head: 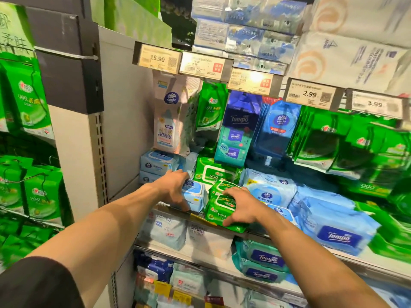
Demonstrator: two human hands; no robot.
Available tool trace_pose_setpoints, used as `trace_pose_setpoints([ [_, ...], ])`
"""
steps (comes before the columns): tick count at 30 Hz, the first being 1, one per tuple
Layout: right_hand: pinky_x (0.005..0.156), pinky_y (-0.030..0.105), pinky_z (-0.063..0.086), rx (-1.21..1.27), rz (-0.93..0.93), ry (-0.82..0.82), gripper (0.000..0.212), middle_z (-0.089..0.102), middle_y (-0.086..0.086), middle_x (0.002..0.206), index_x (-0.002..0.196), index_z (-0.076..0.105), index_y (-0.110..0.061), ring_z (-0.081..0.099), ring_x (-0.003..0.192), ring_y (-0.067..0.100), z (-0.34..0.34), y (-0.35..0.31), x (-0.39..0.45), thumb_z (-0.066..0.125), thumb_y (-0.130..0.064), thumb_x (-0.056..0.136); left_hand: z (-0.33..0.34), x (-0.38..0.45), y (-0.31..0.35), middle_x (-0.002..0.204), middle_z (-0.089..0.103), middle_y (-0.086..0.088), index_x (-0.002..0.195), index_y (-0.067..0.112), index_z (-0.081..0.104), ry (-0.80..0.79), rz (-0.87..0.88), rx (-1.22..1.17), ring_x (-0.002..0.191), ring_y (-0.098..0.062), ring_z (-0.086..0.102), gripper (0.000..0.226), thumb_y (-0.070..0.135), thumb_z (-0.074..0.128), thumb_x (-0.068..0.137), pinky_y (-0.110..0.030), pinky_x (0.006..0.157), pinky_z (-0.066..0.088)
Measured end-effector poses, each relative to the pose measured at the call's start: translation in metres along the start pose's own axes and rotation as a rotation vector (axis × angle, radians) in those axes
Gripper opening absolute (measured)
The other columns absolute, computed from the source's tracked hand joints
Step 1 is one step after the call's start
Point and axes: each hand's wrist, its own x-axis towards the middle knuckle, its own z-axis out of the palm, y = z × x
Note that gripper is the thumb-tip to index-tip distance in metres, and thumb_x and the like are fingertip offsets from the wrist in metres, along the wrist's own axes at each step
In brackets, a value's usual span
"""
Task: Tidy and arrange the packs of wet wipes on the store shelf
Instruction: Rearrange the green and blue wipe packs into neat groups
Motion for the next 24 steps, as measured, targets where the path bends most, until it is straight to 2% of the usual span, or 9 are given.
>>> trace_pose_setpoints([
  [6, 0.111, 0.036, 0.034, 0.001, -0.001, 0.006, 0.099, 0.041, 0.004, 0.144, 0.145, 0.038, -0.023, 0.033, 0.134, 0.023, -0.006, 0.009, -0.018, 0.09, -0.038, 0.062, 0.013, 0.013, 0.015, 0.128, 0.044, -0.004, 0.134, 0.012, 0.041, 0.07, 0.051, 0.071, 0.119, -0.025, 0.037, 0.096, 0.05, 0.086, 0.058, -0.039, 0.103, 0.04],
  [11, 0.111, 0.035, 0.033, 0.018, -0.018, 0.013, 0.099, 0.041, 0.002, 0.145, 0.146, 0.037, -0.024, 0.032, 0.135, 0.023, -0.005, 0.017, -0.023, 0.089, -0.041, 0.063, 0.017, 0.026, 0.012, 0.134, 0.045, -0.005, 0.13, 0.013, 0.044, -0.06, 0.01, 0.224, 0.125, -0.025, 0.039, 0.087, 0.049, 0.085, 0.062, -0.037, 0.105, 0.038],
  [14, 0.11, 0.033, 0.032, 0.009, -0.033, -0.004, 0.097, 0.041, 0.0, 0.143, 0.145, 0.038, -0.025, 0.034, 0.132, 0.021, -0.004, 0.022, -0.023, 0.087, -0.044, 0.064, 0.024, 0.032, 0.012, 0.14, 0.041, -0.005, 0.139, 0.013, 0.037, -0.113, -0.017, 0.253, 0.128, -0.026, 0.039, 0.092, 0.042, 0.085, 0.066, -0.038, 0.106, 0.039],
  [16, 0.108, 0.03, 0.034, 0.087, -0.016, -0.027, 0.088, 0.044, -0.002, 0.14, 0.14, 0.047, -0.026, 0.038, 0.13, 0.017, -0.006, 0.025, -0.022, 0.082, -0.057, 0.065, 0.025, 0.034, 0.014, 0.143, 0.038, -0.006, 0.144, 0.012, 0.032, -0.125, -0.009, 0.292, 0.131, -0.027, 0.037, 0.096, 0.038, 0.084, 0.069, -0.038, 0.108, 0.038],
  [18, 0.096, 0.026, 0.037, 0.307, 0.037, 0.051, 0.065, 0.052, -0.003, 0.128, 0.121, 0.063, -0.023, 0.047, 0.121, 0.014, -0.011, 0.022, -0.018, 0.07, -0.067, 0.072, 0.024, 0.036, 0.014, 0.144, 0.037, -0.008, 0.148, 0.012, 0.026, -0.134, 0.012, 0.333, 0.132, -0.028, 0.036, 0.096, 0.036, 0.081, 0.073, -0.04, 0.109, 0.038],
  [19, 0.089, 0.025, 0.038, 0.389, 0.057, 0.144, 0.055, 0.056, -0.001, 0.119, 0.109, 0.068, -0.019, 0.051, 0.114, 0.014, -0.014, 0.02, -0.013, 0.065, -0.065, 0.078, 0.023, 0.037, 0.014, 0.145, 0.036, -0.009, 0.15, 0.013, 0.024, -0.138, 0.022, 0.345, 0.132, -0.029, 0.035, 0.097, 0.035, 0.08, 0.074, -0.041, 0.108, 0.039],
  [21, 0.081, 0.027, 0.038, 0.38, 0.098, 0.266, 0.044, 0.06, 0.003, 0.109, 0.099, 0.068, -0.012, 0.055, 0.103, 0.018, -0.019, 0.018, 0.002, 0.063, -0.054, 0.087, 0.022, 0.038, 0.013, 0.146, 0.034, -0.009, 0.15, 0.015, 0.022, -0.148, 0.034, 0.357, 0.133, -0.029, 0.034, 0.098, 0.035, 0.08, 0.074, -0.042, 0.108, 0.039],
  [23, 0.08, 0.03, 0.044, 0.266, 0.156, 0.248, 0.036, 0.062, 0.007, 0.111, 0.102, 0.065, -0.014, 0.056, 0.101, 0.021, -0.023, 0.018, 0.018, 0.071, -0.044, 0.084, 0.022, 0.038, 0.014, 0.146, 0.033, -0.009, 0.151, 0.017, 0.021, -0.156, 0.049, 0.353, 0.133, -0.029, 0.034, 0.099, 0.035, 0.081, 0.074, -0.042, 0.108, 0.038],
  [24, 0.083, 0.032, 0.047, 0.221, 0.191, 0.216, 0.038, 0.061, 0.008, 0.113, 0.106, 0.063, -0.016, 0.056, 0.104, 0.023, -0.024, 0.016, 0.028, 0.074, -0.042, 0.08, 0.022, 0.037, 0.014, 0.147, 0.033, -0.009, 0.151, 0.017, 0.021, -0.153, 0.053, 0.346, 0.134, -0.029, 0.033, 0.099, 0.034, 0.081, 0.074, -0.042, 0.109, 0.038],
])
